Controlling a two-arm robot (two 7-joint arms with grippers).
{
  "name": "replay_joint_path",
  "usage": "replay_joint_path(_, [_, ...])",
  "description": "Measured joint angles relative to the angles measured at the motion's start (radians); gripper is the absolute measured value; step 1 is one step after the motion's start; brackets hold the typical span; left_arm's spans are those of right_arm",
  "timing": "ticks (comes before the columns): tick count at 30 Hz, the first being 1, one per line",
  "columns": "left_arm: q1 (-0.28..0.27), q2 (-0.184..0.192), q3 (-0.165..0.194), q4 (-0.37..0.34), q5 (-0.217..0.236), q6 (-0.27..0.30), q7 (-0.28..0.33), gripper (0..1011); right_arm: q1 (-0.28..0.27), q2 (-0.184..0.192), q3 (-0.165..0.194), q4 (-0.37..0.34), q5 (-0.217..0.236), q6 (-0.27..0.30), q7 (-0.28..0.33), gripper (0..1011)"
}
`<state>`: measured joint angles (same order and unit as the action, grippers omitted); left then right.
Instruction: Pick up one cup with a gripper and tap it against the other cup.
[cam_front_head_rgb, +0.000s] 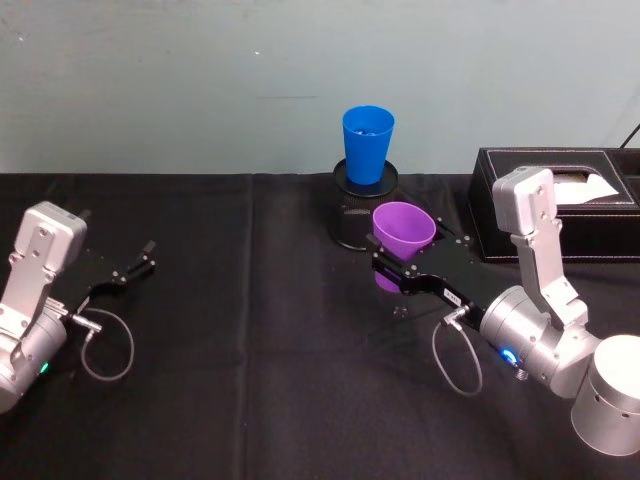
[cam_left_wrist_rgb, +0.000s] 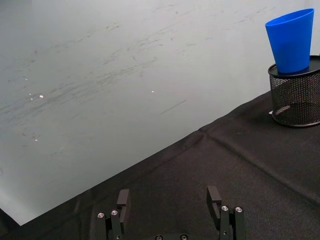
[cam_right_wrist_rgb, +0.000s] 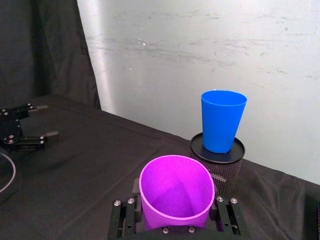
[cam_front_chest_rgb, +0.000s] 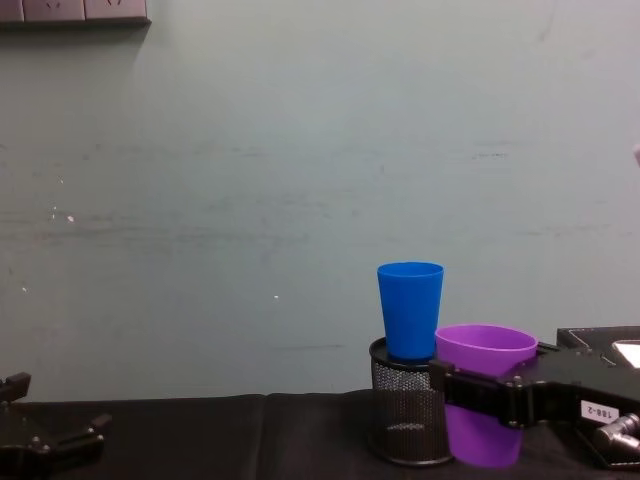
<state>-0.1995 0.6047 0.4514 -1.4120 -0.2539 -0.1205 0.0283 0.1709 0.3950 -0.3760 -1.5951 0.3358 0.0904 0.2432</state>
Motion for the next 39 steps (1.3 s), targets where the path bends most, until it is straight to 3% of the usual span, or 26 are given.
replay_joint_path(39, [0.0,0.0,0.0,0.0,0.0,0.0,0.0,1000,0.0,0.0,0.0,0.0,0.0,0.0,0.0,723])
